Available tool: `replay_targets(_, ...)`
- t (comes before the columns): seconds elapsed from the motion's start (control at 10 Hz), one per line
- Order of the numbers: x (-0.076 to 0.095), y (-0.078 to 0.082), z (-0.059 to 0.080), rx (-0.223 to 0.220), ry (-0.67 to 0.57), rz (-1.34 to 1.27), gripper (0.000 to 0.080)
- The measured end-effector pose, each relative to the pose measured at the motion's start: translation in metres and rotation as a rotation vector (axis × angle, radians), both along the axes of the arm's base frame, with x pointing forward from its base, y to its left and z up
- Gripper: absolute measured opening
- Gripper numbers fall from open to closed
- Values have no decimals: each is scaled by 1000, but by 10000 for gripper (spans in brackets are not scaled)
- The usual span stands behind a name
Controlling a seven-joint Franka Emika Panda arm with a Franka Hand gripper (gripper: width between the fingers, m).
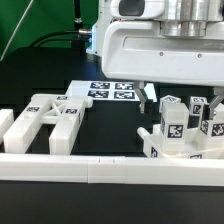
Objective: Assemble chair
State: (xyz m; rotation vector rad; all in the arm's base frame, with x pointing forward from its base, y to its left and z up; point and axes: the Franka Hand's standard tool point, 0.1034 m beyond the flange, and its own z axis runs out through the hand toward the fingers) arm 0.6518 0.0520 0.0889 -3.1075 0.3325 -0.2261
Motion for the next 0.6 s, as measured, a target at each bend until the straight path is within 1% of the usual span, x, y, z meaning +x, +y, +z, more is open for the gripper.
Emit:
replay_targets(0.1, 0, 0, 0, -9, 1, 45, 649)
replay_targets(0.2, 0, 1, -1, -7, 1, 41, 649)
replay_targets(0.3, 0, 0, -1, -8, 2, 40, 525)
replay_targets(0.4, 0, -1, -1, -8, 2, 39, 385)
replay_targets(0.5, 0, -1, -1, -8, 2, 39, 283)
replay_targets(0.6, 0, -1, -1, -7, 2, 32, 283)
